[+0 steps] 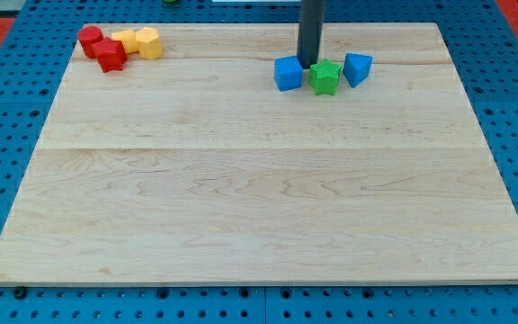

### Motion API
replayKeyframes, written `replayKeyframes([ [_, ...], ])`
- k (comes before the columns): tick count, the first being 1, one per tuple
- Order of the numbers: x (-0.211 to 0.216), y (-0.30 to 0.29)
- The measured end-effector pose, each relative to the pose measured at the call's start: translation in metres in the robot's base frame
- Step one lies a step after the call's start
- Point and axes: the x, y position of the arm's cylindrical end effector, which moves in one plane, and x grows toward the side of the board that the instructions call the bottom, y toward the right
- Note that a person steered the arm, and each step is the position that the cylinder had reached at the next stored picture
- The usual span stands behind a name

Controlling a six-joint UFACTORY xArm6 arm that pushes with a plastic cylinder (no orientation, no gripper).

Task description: Nudge the blue cube

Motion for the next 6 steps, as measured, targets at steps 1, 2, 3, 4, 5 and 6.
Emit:
replayKeyframes([
  [1,0.011,-0.048],
  [2,0.031,-0.058],
  [3,0.07,-0.114],
  [4,0.093,-0.101],
  [5,0.09,-0.077],
  [6,0.079,-0.056],
])
